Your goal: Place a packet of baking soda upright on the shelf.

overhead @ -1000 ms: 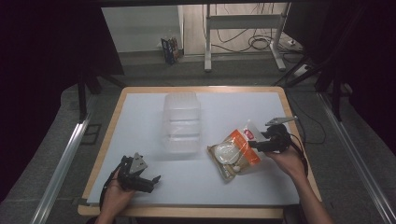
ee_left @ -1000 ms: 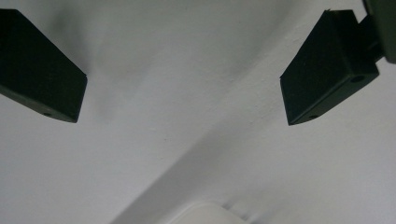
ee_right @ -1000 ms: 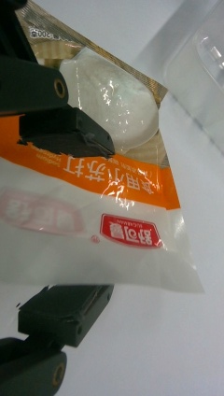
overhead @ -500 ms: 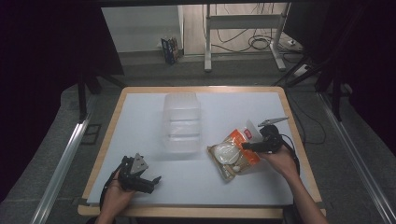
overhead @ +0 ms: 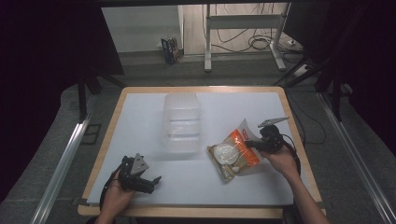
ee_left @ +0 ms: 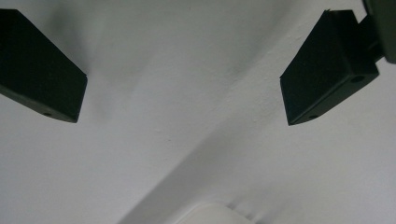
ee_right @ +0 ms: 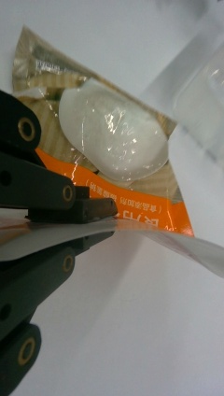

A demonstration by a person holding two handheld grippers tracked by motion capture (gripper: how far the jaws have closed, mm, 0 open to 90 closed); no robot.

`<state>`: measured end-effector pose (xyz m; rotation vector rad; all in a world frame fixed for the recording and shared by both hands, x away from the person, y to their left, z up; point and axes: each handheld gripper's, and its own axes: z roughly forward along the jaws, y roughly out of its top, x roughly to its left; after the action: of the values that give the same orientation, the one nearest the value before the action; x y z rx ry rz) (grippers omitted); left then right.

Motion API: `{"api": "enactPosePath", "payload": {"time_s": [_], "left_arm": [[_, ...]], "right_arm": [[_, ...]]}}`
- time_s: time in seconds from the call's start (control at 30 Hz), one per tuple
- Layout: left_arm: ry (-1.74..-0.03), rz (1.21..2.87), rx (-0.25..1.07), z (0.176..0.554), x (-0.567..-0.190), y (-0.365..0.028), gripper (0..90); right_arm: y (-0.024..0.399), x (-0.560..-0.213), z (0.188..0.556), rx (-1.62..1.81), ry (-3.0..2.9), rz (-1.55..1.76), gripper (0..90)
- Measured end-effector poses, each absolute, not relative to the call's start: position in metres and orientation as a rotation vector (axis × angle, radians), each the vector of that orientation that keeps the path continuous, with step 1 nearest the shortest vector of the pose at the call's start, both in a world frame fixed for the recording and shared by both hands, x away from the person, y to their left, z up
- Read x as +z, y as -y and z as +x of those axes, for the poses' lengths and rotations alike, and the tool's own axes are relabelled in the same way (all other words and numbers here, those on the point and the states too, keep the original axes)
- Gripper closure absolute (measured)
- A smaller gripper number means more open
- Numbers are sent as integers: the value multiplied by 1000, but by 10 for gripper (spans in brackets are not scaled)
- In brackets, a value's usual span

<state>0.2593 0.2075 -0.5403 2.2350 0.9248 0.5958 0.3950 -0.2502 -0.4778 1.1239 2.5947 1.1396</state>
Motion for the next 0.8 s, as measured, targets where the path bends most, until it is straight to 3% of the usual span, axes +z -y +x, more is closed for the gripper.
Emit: {"api": "enactPosePath", "payload": {"time_s": [0.63,0.8], "left_arm": [[-916,2233,609,258,-539,-208,4],[-873,2174,553,256,-535,-209,0]], "right_arm": [[205,-418,371,1239,-2614,891,886],[197,-407,369,1229,-2605,844,886]]}}
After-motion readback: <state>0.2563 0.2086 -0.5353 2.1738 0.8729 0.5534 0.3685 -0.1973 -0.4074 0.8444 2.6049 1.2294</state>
